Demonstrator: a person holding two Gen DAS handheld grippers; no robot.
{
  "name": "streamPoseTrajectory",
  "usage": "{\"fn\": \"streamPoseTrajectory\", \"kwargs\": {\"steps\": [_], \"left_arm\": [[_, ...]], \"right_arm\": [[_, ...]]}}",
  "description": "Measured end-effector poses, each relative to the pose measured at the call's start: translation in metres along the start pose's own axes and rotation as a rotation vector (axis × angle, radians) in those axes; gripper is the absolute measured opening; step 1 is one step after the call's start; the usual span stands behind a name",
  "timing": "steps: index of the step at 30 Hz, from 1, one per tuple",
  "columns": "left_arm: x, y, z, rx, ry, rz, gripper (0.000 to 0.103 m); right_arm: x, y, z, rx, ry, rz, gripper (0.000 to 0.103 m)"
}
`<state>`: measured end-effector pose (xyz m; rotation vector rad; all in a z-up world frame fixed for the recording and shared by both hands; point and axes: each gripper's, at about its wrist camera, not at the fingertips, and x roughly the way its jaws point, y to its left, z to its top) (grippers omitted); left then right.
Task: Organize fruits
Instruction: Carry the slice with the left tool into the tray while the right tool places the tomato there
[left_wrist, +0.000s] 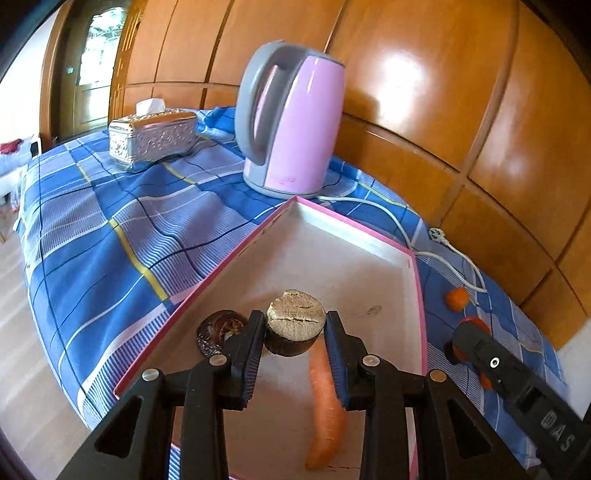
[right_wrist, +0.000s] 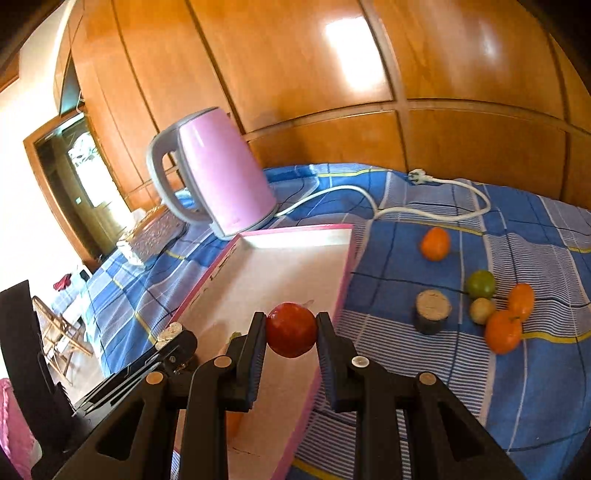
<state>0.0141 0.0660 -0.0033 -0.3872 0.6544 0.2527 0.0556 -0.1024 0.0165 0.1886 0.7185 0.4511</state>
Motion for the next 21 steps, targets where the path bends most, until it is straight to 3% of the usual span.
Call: {"fn": "streamPoseTrajectory", "kwargs": {"steps": [7, 21], "left_arm": [[0.002, 0.001, -0.001, -0.009, -0.004, 0.030, 0.045], [0.004, -0.005, -0.003, 0.027, 0.001, 0.044, 0.047]], "right_arm": [[0.012, 0.000, -0.008, -0.011, 0.037, 0.021, 0.029], [0.003, -0.015, -0.013, 0.002, 0.024, -0.019, 0.031]]}}
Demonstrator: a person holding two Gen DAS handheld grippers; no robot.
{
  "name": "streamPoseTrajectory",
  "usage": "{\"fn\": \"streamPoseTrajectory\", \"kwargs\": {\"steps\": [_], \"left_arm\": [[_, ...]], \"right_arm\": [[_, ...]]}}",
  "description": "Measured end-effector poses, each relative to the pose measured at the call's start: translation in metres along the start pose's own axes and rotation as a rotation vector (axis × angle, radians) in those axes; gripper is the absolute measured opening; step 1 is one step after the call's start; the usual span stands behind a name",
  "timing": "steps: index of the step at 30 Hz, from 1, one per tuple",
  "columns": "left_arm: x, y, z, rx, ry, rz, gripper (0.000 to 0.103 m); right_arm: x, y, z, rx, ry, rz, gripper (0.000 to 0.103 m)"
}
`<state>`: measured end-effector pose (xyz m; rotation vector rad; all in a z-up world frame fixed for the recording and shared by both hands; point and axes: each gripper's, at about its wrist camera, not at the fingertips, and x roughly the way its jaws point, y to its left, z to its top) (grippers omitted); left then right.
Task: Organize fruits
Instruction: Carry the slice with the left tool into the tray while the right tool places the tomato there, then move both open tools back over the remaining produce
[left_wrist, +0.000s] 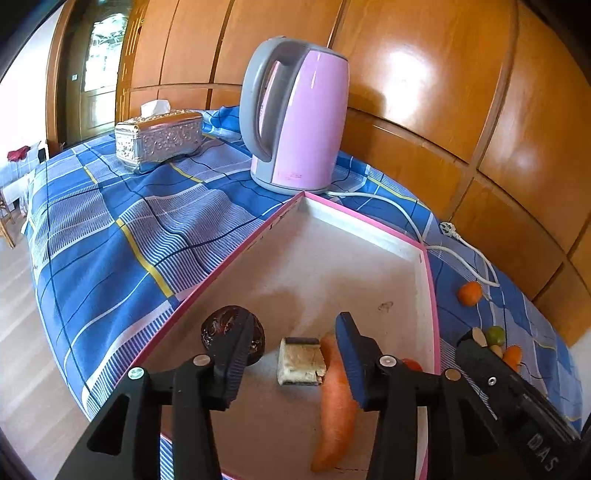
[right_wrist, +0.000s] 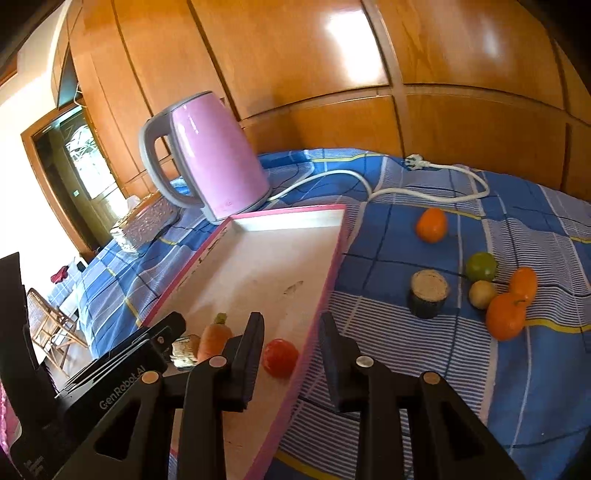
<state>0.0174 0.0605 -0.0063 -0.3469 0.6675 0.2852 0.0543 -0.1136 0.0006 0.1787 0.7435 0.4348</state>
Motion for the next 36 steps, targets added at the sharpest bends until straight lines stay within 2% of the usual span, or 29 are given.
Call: {"fn": "streamPoseTrajectory", "kwargs": {"steps": [6, 18, 27, 36], "left_arm": [[-0.003, -0.009, -0.002, 0.041, -0.016, -0.015, 0.047], [-0.004, -0.043, -0.011, 0.176, -0.017, -0.099, 0.047], [-0.007, -0.079, -0.025, 0.312, -0.023, -0.188, 0.047], [-0.002, -0.104, -0.026, 0.343, 0.011, -0.271, 0.046]], "right_arm": [[-0.007, -0.015, 0.000, 0.004, -0.006, -0.060, 0.032], [-0.028, -0.069, 0.000, 0.074, -0.021, -0.205, 0.032], [-0.039, -0.117, -0.004, 0.225, -0.037, -0.297, 0.032], [-0.039, -0.145, -0.010, 0.325, -0.016, -0.358, 0.032]]}}
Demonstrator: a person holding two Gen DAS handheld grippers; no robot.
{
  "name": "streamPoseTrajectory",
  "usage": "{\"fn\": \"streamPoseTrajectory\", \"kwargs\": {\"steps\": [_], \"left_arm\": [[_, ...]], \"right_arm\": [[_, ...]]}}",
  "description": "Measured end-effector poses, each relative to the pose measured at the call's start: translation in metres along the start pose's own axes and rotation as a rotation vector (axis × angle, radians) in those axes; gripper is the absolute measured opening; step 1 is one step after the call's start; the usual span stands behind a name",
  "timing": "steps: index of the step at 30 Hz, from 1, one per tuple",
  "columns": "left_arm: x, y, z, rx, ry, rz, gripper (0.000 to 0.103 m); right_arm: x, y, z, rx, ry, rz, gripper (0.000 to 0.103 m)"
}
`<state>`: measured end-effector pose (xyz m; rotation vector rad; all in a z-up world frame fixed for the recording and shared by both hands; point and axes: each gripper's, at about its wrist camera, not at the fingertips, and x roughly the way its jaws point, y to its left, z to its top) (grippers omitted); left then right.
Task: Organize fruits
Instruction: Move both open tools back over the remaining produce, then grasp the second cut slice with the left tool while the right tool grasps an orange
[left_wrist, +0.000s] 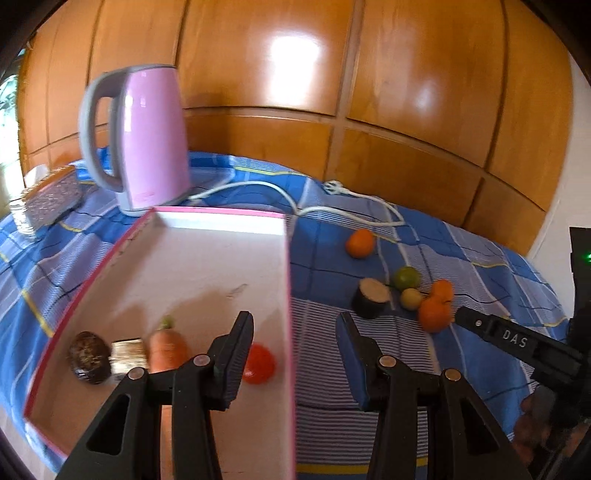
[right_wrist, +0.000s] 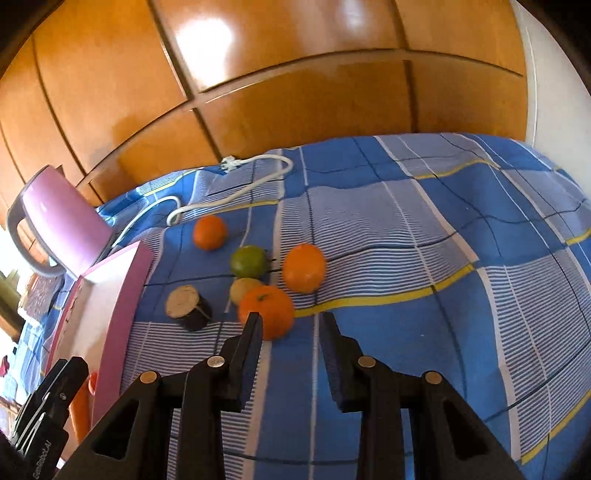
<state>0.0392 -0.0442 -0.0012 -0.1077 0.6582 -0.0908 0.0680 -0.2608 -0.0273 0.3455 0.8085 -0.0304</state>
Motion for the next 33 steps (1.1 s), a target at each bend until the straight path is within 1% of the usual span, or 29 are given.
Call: {"fn": "streamPoseTrajectory", "kwargs": {"steps": [2, 5, 7, 13, 14, 17, 21, 23, 24, 28, 31, 33], "left_arm": [[0.004, -0.008, 0.002, 0.011, 0.006, -0.023, 0.045], [0.006, -0.019, 0.005, 0.034, 0.000, -0.047, 0.044], [0.011, -0.026, 0.007, 0.046, 0.015, -0.081, 0.044], [0.034, -0.040, 0.010, 0.062, 0.067, -0.120, 0.045], [0.036, -0.040, 0.011, 0.061, 0.073, -0.123, 0.045], [0.045, -0.038, 0.012, 0.037, 0.097, -0.141, 0.047], [0.053, -0.035, 0.011, 0.010, 0.116, -0.139, 0.047], [0.055, -0.035, 0.012, 0.001, 0.122, -0.146, 0.048], [0.055, -0.036, 0.012, 0.003, 0.118, -0.140, 0.049], [0.057, -0.033, 0.014, -0.017, 0.127, -0.134, 0.058], [0.059, -0.034, 0.016, -0.014, 0.128, -0.129, 0.059], [0.060, -0.037, 0.016, -0.006, 0.130, -0.122, 0.059]], "right_arm": [[0.000, -0.001, 0.000, 0.006, 0.001, 0.010, 0.032], [0.001, 0.004, 0.000, -0.020, -0.001, 0.026, 0.032], [0.003, 0.007, -0.001, -0.040, 0.002, 0.028, 0.032], [0.017, 0.010, 0.000, -0.067, 0.032, 0.029, 0.033], [0.019, 0.011, 0.000, -0.073, 0.033, 0.028, 0.035], [0.021, 0.013, 0.000, -0.090, 0.032, 0.029, 0.036], [0.025, 0.019, 0.000, -0.124, 0.034, 0.027, 0.037], [0.029, 0.022, 0.000, -0.144, 0.040, 0.011, 0.037], [0.030, 0.022, 0.000, -0.150, 0.039, 0.008, 0.037], [0.029, 0.020, 0.001, -0.151, 0.030, 0.001, 0.036], [0.027, 0.019, 0.000, -0.147, 0.028, -0.005, 0.035], [0.023, 0.019, 0.000, -0.148, 0.019, -0.024, 0.035]]}}
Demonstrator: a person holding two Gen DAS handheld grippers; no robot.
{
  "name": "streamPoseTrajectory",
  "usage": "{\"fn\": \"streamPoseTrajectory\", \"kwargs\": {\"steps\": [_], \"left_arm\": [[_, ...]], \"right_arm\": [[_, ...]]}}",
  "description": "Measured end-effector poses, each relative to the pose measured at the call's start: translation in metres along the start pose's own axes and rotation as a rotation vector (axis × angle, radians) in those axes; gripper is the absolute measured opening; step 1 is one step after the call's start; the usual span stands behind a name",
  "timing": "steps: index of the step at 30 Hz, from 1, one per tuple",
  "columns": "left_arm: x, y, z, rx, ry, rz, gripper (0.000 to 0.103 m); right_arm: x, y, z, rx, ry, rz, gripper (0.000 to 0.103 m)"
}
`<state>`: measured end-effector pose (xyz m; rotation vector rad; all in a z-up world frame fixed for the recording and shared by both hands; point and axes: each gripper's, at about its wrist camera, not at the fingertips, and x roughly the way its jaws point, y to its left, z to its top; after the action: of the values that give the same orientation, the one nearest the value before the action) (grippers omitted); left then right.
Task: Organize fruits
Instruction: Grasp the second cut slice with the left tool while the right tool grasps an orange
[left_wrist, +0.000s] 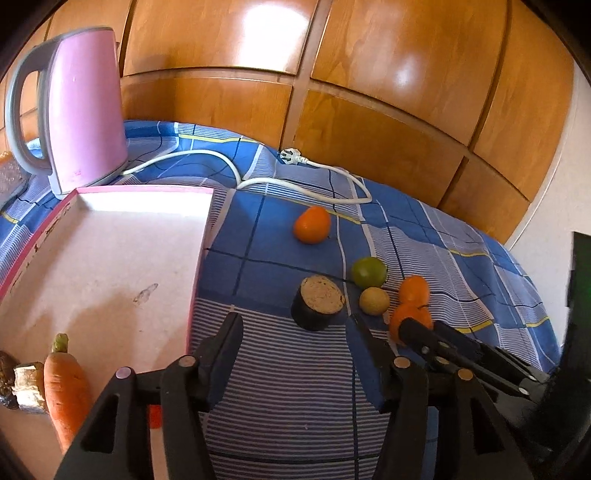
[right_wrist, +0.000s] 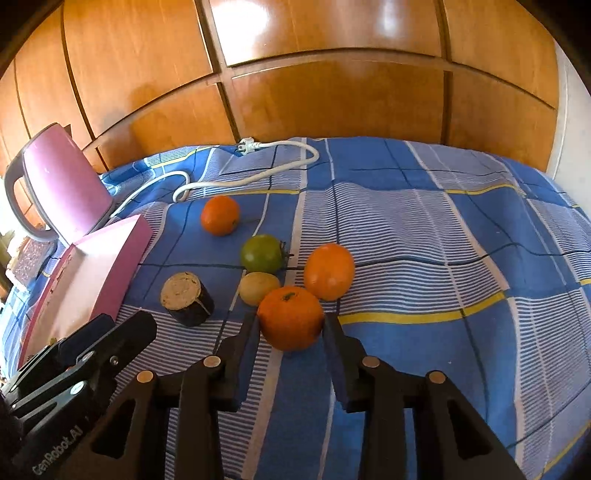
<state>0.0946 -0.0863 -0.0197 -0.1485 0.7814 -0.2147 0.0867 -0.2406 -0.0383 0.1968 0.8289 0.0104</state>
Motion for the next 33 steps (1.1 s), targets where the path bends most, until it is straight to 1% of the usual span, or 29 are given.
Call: {"fn": "streamPoseTrajectory", "kwargs": {"steps": [5, 8, 11, 14, 23, 26, 27, 30, 33], "left_arm": [[0.011, -0.006, 0.003, 0.011, 0.032, 0.027, 0.059], [0.017, -0.011, 0.002, 0.031, 0.039, 0.030, 0.059], [0.022, -0.015, 0.002, 0.044, 0.042, 0.042, 0.059], [0.028, -0.012, 0.006, 0.026, 0.043, 0.042, 0.060], [0.041, -0.012, 0.016, 0.031, 0.049, 0.052, 0.060], [0.043, -0.014, 0.017, 0.040, 0.051, 0.051, 0.062], [0.044, -0.014, 0.017, 0.044, 0.052, 0.048, 0.065], [0.041, -0.014, 0.017, 0.044, 0.043, 0.026, 0.069], [0.044, -0.016, 0.017, 0.055, 0.052, 0.029, 0.067]], "right_arm": [[-0.005, -0.007, -0.002, 0.019, 0.004, -0.069, 0.035], [-0.004, -0.013, -0.002, 0.037, 0.007, -0.084, 0.035], [-0.004, -0.013, -0.002, 0.033, 0.006, -0.089, 0.035], [-0.004, -0.014, -0.002, 0.035, 0.005, -0.089, 0.035], [-0.005, -0.013, -0.002, 0.036, 0.002, -0.089, 0.035], [-0.005, -0.012, -0.002, 0.033, 0.002, -0.093, 0.035], [-0.005, -0.012, -0.002, 0.031, 0.001, -0.094, 0.035], [-0.005, -0.014, -0.002, 0.041, 0.001, -0.088, 0.034], [-0.005, -0.014, -0.002, 0.045, 0.002, -0.086, 0.034]]}}
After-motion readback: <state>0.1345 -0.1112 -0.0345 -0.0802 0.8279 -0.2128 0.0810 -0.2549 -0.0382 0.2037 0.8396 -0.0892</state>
